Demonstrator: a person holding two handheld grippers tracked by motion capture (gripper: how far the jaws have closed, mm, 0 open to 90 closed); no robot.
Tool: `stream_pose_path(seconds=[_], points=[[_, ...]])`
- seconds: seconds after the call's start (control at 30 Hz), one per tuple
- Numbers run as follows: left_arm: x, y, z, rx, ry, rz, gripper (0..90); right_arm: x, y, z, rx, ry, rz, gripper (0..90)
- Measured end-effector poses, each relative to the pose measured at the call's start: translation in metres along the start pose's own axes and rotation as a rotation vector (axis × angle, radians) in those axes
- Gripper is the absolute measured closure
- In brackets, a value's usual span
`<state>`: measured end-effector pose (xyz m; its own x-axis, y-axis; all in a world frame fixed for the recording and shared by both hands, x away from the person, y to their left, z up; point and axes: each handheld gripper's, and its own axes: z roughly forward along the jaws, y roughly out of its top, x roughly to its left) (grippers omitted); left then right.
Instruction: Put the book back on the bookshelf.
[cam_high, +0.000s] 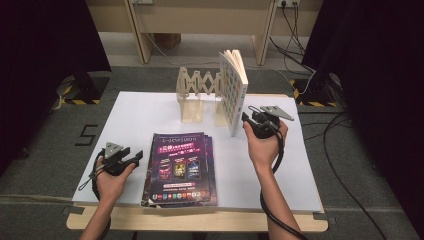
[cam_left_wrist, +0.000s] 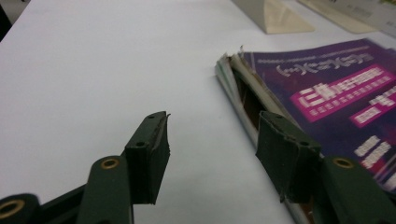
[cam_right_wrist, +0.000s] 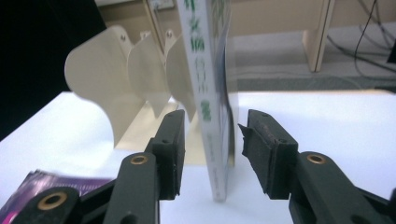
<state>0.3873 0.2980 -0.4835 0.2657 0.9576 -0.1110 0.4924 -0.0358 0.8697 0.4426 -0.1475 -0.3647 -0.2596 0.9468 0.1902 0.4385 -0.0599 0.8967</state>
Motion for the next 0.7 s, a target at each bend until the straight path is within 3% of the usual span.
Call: stream_pose_path(seconds=[0.23,0.53,0.7], points=[[-0.018,0.011,-0.001,0.012,-0.093,-0.012,47.8,0.0,-0.023,0.001,0.071,0.021,0.011,59.8],[-0.029,0.009,0.021,0.12,-0.128,-0.044,53.6,0.007,-0.054,0.01,0.191,0.08,0.026,61.4],[-0.03,0.01,0.031,0.148,-0.153,-0.054,56.9,0.013,-0.063,0.017,0.239,0.104,0.022,61.2]])
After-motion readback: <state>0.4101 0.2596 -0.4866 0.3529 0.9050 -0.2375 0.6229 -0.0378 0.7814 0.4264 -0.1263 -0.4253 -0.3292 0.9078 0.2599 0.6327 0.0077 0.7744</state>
